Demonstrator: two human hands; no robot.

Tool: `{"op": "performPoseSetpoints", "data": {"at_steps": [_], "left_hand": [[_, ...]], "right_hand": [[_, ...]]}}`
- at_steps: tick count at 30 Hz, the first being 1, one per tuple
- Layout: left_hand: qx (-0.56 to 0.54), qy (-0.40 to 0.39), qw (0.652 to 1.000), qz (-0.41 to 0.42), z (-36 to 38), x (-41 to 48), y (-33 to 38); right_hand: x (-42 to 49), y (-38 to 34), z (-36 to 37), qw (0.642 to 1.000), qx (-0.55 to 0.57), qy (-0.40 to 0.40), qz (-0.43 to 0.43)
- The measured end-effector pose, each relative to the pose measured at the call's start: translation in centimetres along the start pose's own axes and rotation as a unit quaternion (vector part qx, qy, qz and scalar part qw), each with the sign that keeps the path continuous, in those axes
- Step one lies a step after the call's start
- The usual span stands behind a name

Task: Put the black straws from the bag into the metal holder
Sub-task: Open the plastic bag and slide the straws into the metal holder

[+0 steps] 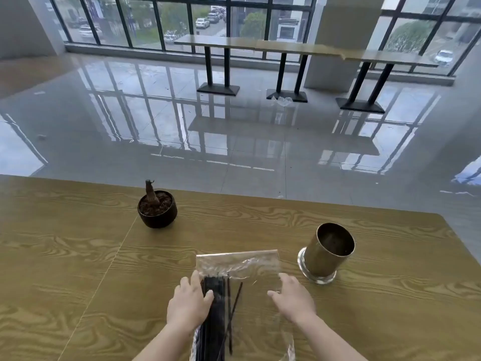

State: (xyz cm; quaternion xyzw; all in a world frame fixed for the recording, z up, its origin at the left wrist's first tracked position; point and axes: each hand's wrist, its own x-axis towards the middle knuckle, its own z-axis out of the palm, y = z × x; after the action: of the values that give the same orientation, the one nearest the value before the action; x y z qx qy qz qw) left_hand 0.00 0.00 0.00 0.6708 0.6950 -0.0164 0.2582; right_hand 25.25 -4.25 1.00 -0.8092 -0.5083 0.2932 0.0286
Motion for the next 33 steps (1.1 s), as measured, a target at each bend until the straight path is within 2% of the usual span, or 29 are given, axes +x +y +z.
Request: {"op": "performPoseSetpoints", "data": {"at_steps": [6, 12, 20, 24, 26, 30, 33], "left_hand": [[-0.107, -0.052, 0.987, -0.105, 1.1, 0.5, 0.2], [-0.161, -0.055, 0.976, -0.139, 1.1, 1.5, 1.0], [-0.255, -0.038, 0.950, -0.175, 1.5, 2.2, 0.6], [-0.355, -0.064, 0.916, -0.177, 2.0, 2.0, 0.1], [-0.354, -0.081, 0.919, -0.156, 2.0, 1.9, 0.0], [-0.379, -0.042, 0.916, -0.123, 2.0, 1.5, 0.7], [-0.443, -0.023, 0.890, -0.104, 1.3, 1.4, 1.6]], "right_hand": [[0.6, 0.5, 0.8, 0.998, 0.015, -0.019, 0.052], [1.3, 0.6, 1.4, 0.996, 0.038, -0.021, 0.073], [2.0, 0.9, 1.9, 0.982, 0.150, -0.012, 0.118], [1.8, 1.0, 2.0, 0.963, 0.241, 0.000, 0.125], [1.6, 1.2, 2.0, 0.950, 0.289, -0.003, 0.119], [1.7, 1.0, 1.1, 0.895, 0.429, -0.005, 0.118], [1.5, 0.3, -0.1, 0.864, 0.495, -0.018, 0.093]]}}
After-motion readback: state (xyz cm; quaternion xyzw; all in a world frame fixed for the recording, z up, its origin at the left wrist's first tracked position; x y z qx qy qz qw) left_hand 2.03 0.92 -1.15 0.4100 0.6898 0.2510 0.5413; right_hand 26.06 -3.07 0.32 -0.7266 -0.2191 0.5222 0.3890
